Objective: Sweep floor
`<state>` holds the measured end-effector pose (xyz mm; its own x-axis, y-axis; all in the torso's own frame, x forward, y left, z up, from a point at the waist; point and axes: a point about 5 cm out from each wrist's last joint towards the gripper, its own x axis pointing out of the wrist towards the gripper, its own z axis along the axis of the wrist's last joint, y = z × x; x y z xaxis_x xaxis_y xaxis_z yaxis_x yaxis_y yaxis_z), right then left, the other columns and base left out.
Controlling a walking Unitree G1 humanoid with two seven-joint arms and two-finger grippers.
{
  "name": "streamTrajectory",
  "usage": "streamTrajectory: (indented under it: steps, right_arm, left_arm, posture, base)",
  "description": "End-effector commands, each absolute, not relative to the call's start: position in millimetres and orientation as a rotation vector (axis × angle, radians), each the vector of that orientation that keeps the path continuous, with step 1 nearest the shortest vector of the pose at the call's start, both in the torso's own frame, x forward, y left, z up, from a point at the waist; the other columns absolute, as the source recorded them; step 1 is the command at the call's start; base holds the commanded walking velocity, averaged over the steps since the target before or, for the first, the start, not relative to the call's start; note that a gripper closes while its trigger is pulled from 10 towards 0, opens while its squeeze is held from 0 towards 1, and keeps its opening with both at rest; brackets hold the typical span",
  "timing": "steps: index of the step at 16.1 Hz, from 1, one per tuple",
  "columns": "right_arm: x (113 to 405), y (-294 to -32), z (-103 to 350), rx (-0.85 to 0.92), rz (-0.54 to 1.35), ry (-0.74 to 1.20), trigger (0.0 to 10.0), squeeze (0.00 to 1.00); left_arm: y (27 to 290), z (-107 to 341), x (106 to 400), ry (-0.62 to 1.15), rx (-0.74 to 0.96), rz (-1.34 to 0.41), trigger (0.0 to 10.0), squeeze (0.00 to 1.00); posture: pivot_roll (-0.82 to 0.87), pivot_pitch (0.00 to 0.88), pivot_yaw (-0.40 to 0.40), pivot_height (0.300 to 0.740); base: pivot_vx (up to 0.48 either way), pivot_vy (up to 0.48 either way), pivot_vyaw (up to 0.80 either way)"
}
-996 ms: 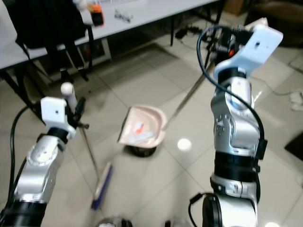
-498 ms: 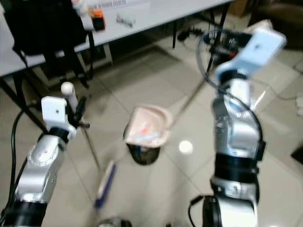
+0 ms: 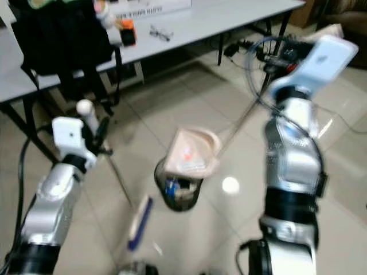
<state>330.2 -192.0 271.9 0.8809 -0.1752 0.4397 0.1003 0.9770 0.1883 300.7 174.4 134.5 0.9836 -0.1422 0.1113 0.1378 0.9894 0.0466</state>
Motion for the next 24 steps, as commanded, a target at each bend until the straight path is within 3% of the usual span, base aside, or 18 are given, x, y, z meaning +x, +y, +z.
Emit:
streamTrajectory:
  steps: [1,5,10,13,20,24]
  right_arm:
    - [325,-193,284,0.131,-0.141,-0.541,10.0,0.0]
    - [328,-176,284,0.002,-0.041,-0.61,10.0,0.0]
    - [322,-132,277,-0.197,0.206,-0.685,10.0,0.0]
    - [310,-99,260,-0.434,0.424,-0.737,10.0,0.0]
    - [293,-70,235,-0.42,0.556,-0.764,10.0,0.0]
    - [292,-67,228,-0.563,0.612,-0.776,10.0,0.0]
  left_arm:
    - [177,138,300,-0.128,0.06,-0.14,10.0,0.0]
    - [176,138,301,-0.127,0.059,-0.152,10.0,0.0]
    - [176,138,301,-0.123,0.064,-0.158,10.0,0.0]
    - [174,137,302,-0.12,0.068,-0.17,10.0,0.0]
    - [173,137,302,-0.121,0.074,-0.179,10.0,0.0]
    - [173,137,303,-0.122,0.076,-0.181,10.0,0.0]
  posture:
    - [-0.02,0.066,0.075,0.74]
    - [-0.02,0.072,0.078,0.74]
    - [-0.01,0.078,0.079,0.74]
    - [-0.01,0.082,0.082,0.74]
    - [-0.01,0.081,0.081,0.74]
    - [-0.01,0.079,0.081,0.74]
  base:
    - [0.0,0.0,0.0]
    - [0.0,0.0,0.0]
    - [0.0,0.0,0.0]
    - [0.0,0.0,0.0]
    - [0.0,0.0,0.0]
    - [0.0,0.0,0.0]
